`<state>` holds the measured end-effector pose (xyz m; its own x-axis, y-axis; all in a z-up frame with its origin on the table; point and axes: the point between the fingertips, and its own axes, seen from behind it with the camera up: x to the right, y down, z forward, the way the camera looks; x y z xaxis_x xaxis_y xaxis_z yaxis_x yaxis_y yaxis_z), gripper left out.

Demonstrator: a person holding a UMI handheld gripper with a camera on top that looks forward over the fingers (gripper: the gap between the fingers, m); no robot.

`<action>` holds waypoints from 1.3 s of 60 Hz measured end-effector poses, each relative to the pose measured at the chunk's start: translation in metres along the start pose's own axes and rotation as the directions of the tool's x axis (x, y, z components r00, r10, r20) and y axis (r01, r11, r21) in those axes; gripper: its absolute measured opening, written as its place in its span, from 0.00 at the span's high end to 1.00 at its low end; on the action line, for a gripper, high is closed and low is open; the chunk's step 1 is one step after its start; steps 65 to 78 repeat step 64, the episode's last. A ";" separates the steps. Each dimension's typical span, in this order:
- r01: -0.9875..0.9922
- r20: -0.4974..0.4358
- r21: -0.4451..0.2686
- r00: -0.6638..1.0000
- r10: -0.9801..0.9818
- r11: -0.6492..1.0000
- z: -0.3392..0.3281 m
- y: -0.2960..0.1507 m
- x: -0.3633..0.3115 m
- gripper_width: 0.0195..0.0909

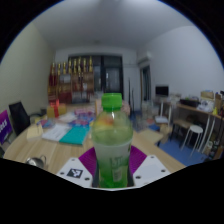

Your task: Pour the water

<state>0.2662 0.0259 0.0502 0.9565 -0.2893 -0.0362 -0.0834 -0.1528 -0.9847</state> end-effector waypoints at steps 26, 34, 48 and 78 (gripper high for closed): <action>-0.086 0.005 -0.110 0.996 0.087 0.990 -0.026 0.011 -0.005 0.15; -0.091 -0.023 -0.163 0.996 0.088 0.982 -0.069 0.018 0.000 0.12; -0.120 -0.100 -0.201 0.990 0.102 0.972 -0.190 0.007 -0.002 0.12; -0.094 -0.131 -0.189 0.989 0.070 0.977 -0.362 -0.032 -0.046 0.12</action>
